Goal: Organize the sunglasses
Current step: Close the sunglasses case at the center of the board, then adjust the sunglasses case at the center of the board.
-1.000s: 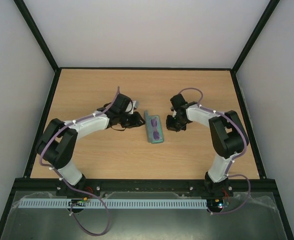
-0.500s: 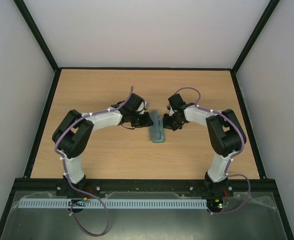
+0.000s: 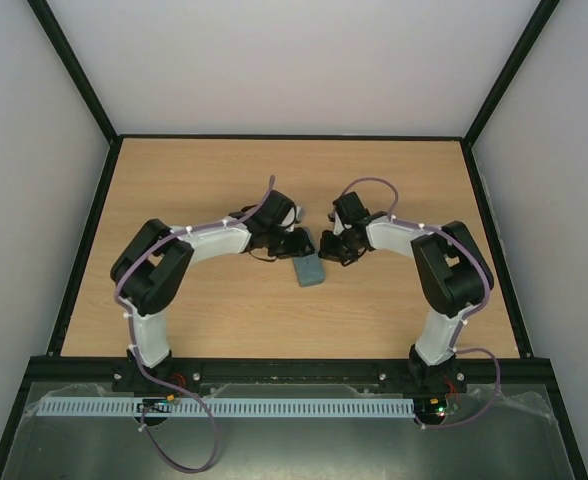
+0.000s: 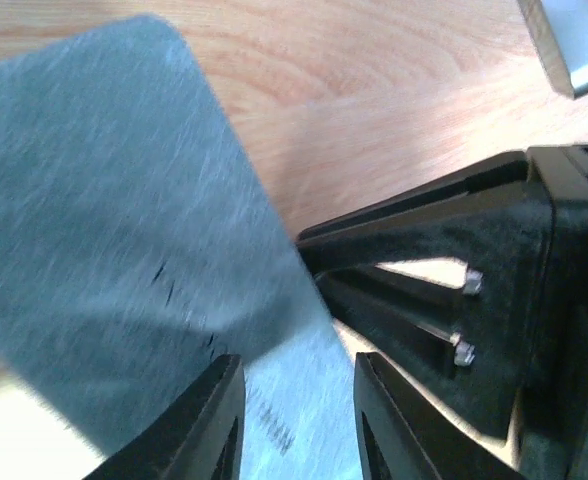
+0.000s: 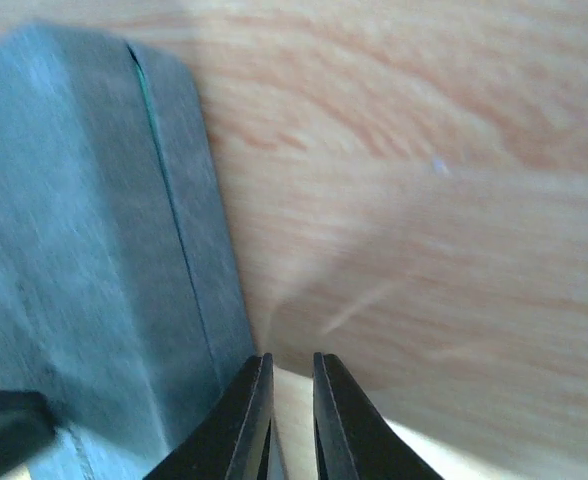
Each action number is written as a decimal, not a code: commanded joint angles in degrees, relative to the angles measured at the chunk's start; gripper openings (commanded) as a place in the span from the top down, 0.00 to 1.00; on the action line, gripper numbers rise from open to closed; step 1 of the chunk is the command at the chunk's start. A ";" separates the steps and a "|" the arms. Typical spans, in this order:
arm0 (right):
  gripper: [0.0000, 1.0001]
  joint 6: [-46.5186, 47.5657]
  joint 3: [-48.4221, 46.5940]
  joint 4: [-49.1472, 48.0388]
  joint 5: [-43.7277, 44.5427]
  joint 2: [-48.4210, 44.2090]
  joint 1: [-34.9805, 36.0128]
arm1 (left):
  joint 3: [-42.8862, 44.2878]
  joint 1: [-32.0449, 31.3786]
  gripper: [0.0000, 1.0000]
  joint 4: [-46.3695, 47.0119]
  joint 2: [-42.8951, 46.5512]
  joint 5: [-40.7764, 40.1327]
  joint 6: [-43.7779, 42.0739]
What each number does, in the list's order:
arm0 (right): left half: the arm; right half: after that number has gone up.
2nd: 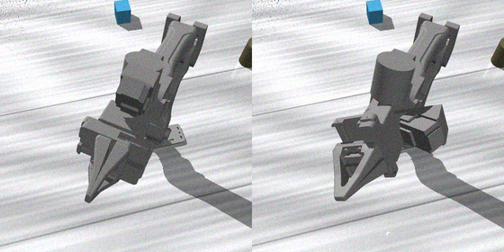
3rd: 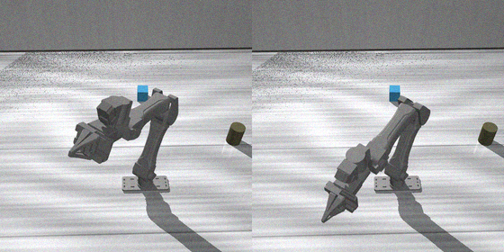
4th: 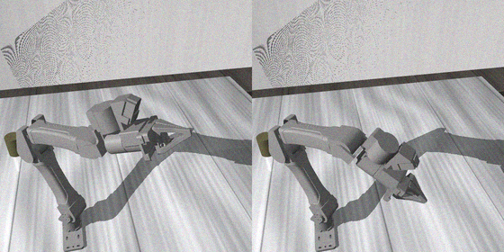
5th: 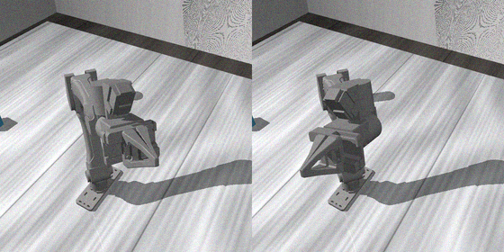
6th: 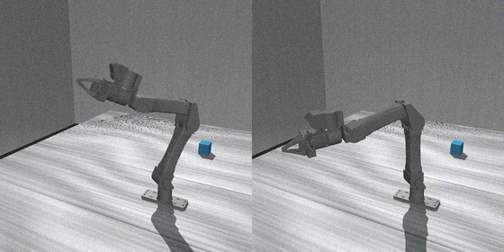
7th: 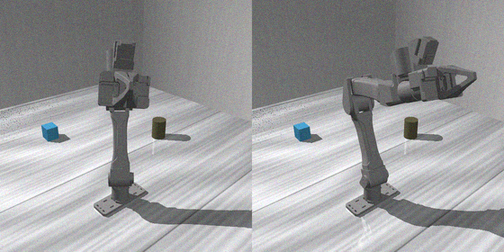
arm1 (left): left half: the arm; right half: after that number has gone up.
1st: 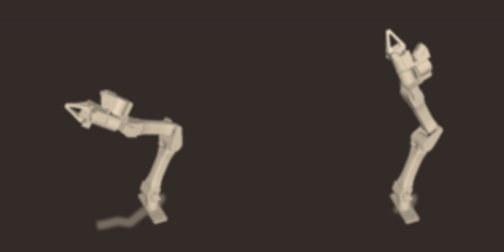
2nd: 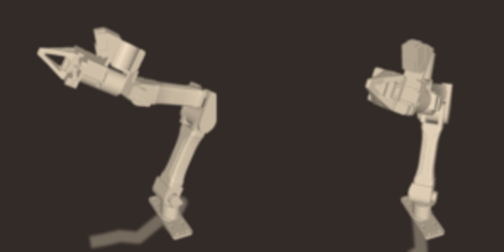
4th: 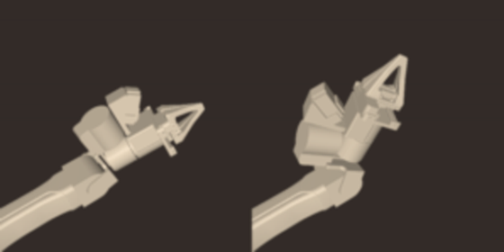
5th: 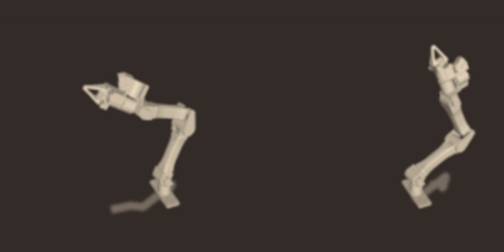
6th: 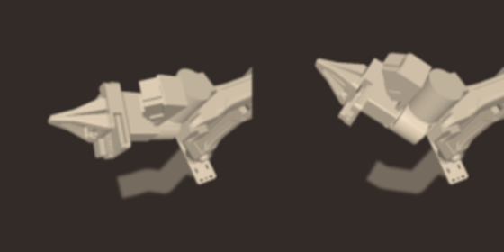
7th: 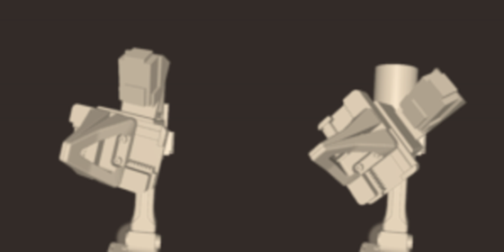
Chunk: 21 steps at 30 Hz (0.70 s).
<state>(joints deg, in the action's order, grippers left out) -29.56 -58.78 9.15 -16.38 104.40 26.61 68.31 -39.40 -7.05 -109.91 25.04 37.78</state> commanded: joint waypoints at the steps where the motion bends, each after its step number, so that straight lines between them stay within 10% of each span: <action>1: 0.85 1.07 4.69 6.43 1.97 -4.08 -0.07 | -3.77 1.35 0.60 -4.34 8.07 -3.80 -0.55; 9: 0.82 2.03 7.26 8.93 4.08 -9.60 0.97 | -16.02 7.76 0.01 -5.84 26.09 -8.95 0.28; 21: 0.82 -4.45 4.18 9.29 9.84 -5.08 16.20 | -30.37 16.18 0.01 -5.72 43.31 -8.01 1.07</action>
<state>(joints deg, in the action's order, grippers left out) -30.87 -52.05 14.72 -9.41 96.40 38.79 39.99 -24.84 -11.81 -70.19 16.29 39.00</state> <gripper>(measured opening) 0.180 0.992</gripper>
